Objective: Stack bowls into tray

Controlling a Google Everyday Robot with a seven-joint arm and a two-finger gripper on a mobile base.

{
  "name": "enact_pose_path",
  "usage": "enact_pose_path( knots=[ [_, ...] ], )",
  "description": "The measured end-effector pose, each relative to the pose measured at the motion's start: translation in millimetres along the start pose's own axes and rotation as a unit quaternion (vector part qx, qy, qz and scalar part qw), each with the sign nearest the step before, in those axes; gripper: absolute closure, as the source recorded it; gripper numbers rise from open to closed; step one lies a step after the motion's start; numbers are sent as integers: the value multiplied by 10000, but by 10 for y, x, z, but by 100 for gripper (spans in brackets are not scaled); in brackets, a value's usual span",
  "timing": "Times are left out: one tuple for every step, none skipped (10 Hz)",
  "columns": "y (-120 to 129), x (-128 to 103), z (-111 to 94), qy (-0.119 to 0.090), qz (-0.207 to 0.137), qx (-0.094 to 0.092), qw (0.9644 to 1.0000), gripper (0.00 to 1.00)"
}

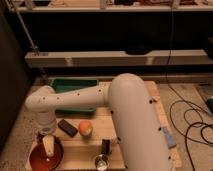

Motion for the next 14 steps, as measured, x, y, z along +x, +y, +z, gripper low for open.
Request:
enact_pose_path(
  knots=[
    [3,-2,29,-14,2,20,10000,20],
    [5,-10,53,-27,1,30,10000,20],
    [12,-26,87,-44,6,40,10000,20],
    [20,-32,117,-62,-2,50,10000,20],
    [20,-28,130,-71,-12,55,10000,20],
    [25,-15,171,-105,-52,70,9999,20],
    [14,-14,173,-115,-64,91,9999,20],
    [20,-11,159,-113,-63,77,9999,20],
    [41,-14,145,-119,-64,39,9999,20],
    [33,-11,146,-119,-65,52,9999,20],
    [29,-8,171,-138,-85,72,9998,20],
    [25,-7,238,-185,-126,100,9997,21],
    [35,5,229,-193,-145,70,9997,27],
    [34,2,234,-187,-142,76,9997,36]
  ],
)
